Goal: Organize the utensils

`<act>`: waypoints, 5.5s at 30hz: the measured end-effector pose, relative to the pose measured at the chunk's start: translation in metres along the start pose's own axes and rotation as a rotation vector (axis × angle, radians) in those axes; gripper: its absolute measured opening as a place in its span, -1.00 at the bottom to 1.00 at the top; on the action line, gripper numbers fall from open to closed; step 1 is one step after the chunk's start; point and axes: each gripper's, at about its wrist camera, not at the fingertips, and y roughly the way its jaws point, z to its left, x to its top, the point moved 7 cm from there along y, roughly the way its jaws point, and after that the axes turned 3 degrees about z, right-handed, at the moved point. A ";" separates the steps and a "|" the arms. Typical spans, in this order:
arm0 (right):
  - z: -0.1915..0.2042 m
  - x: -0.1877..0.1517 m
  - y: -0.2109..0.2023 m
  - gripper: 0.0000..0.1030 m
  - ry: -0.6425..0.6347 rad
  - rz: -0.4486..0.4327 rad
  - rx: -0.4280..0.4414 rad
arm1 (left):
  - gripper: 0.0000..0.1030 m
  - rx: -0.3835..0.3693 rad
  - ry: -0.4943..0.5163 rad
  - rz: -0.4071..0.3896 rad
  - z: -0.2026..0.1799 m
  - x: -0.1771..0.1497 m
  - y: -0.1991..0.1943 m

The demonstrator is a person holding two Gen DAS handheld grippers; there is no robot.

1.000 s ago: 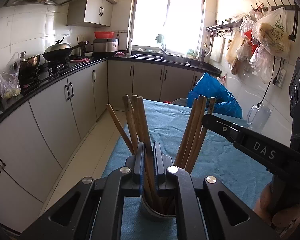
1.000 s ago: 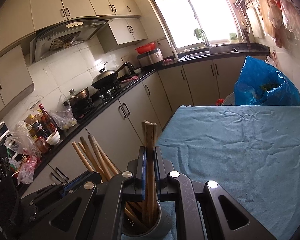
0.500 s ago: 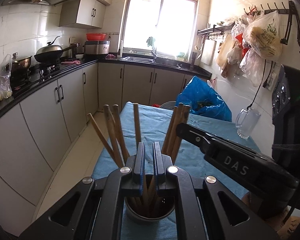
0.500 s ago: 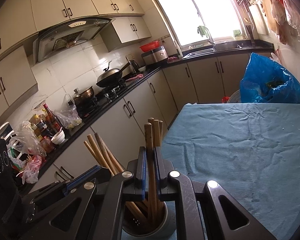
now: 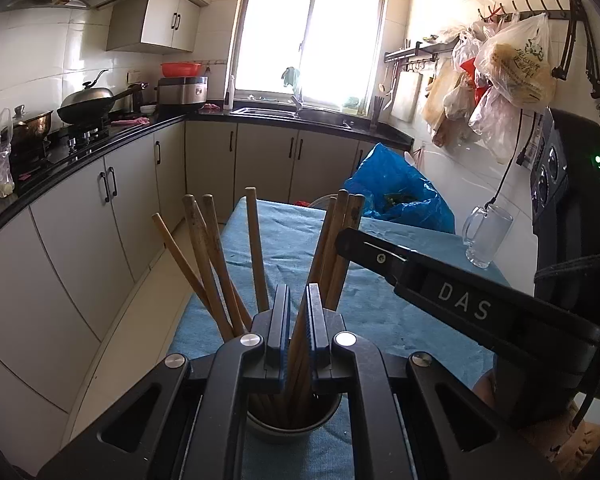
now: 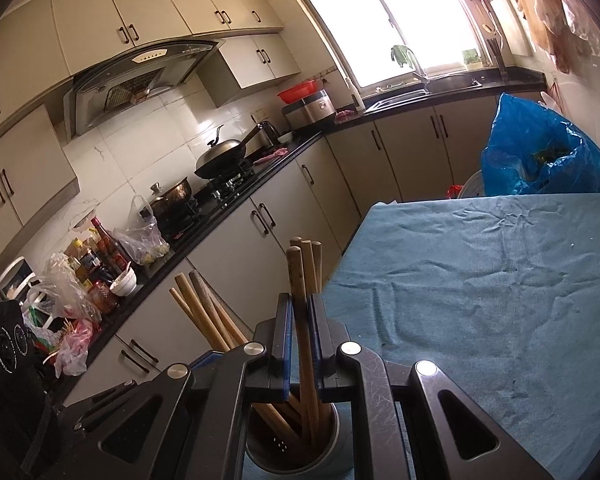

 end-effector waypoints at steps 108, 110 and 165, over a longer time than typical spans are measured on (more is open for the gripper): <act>-0.031 -0.128 -0.167 0.32 -0.140 -0.112 -0.432 | 1.00 0.413 -0.053 -0.074 -0.025 -0.119 -0.138; -0.030 -0.129 -0.166 0.36 -0.144 -0.113 -0.438 | 1.00 0.406 -0.055 -0.063 -0.025 -0.120 -0.135; -0.024 -0.141 -0.137 0.45 -0.204 -0.070 -0.472 | 1.00 0.367 -0.091 0.026 -0.002 -0.138 -0.104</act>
